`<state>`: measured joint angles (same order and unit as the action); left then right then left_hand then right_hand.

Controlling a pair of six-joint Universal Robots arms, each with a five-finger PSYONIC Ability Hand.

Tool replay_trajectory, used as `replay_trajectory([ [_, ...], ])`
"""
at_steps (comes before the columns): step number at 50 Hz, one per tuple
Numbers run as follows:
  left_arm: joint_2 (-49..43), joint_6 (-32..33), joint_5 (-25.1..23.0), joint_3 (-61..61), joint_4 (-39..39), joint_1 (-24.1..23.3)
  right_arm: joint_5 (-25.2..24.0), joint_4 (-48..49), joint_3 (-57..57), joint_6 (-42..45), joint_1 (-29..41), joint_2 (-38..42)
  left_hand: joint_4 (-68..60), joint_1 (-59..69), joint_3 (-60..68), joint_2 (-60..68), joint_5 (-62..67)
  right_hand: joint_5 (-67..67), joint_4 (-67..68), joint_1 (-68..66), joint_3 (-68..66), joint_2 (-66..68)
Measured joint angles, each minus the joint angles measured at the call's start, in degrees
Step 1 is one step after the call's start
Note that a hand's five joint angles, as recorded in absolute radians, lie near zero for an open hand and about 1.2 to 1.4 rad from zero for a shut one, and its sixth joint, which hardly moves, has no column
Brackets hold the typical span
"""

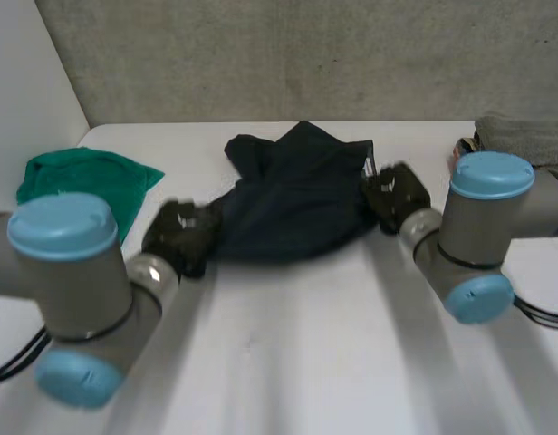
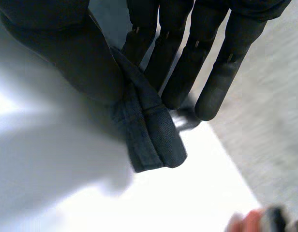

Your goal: Fold the laundry.

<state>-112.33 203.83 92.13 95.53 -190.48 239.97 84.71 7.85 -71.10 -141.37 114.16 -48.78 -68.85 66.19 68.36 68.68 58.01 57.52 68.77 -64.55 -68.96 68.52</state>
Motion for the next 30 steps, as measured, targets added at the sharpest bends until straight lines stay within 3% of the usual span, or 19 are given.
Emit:
replay_trajectory([
  [11,16.05,9.98,-0.67,11.93,25.81,-5.19,0.34,-23.65,-17.77,8.44,-0.27,-18.84,0.00,0.00,0.00,0.00,0.00,0.00,0.01,0.00,0.00,0.01],
  [16,18.38,11.72,-1.95,12.44,33.81,-7.56,0.29,-31.06,-24.19,14.08,-0.27,-24.21,0.06,-0.18,-0.06,-0.07,-0.06,0.00,0.01,0.00,0.00,0.03],
  [17,18.46,11.86,-2.23,12.23,34.33,-7.74,0.29,-31.48,-24.94,14.77,-0.25,-24.62,6.70,-6.11,-6.50,-7.62,-6.32,0.00,0.01,0.00,0.00,0.09],
  [18,18.47,11.91,-2.41,12.06,34.46,-7.79,0.32,-31.62,-25.46,15.22,-0.24,-24.86,6.70,-6.11,-6.50,-7.62,-6.32,0.00,0.01,0.00,0.00,0.21],
  [20,18.22,12.03,-3.25,10.81,33.51,-7.64,0.27,-31.03,-26.86,16.33,-0.15,-25.18,38.32,-41.85,-37.50,-38.14,-37.57,0.00,0.01,0.00,0.00,0.24],
  [21,18.11,12.02,-3.38,10.51,33.03,-7.54,0.28,-30.64,-27.05,16.45,-0.12,-25.14,38.32,-41.85,-37.50,-38.14,-37.57,0.00,0.01,0.00,0.00,0.24],
  [23,17.54,11.92,-3.82,9.14,30.54,-6.99,0.28,-29.13,-27.42,16.64,0.00,-24.83,51.94,-52.84,-50.83,-51.72,-51.09,0.00,0.01,0.00,0.00,0.25],
  [28,14.33,11.30,-5.37,3.47,18.97,-3.22,0.49,-23.31,-27.64,16.45,0.37,-22.75,53.76,-51.97,-52.92,-53.07,-53.08,0.00,0.01,0.00,0.00,0.26],
  [30,11.62,10.94,-7.21,0.43,13.55,-0.85,0.50,-21.50,-27.65,16.19,0.45,-22.05,49.00,-45.60,-48.50,-48.75,-48.06,0.00,0.01,0.00,0.00,0.26],
])
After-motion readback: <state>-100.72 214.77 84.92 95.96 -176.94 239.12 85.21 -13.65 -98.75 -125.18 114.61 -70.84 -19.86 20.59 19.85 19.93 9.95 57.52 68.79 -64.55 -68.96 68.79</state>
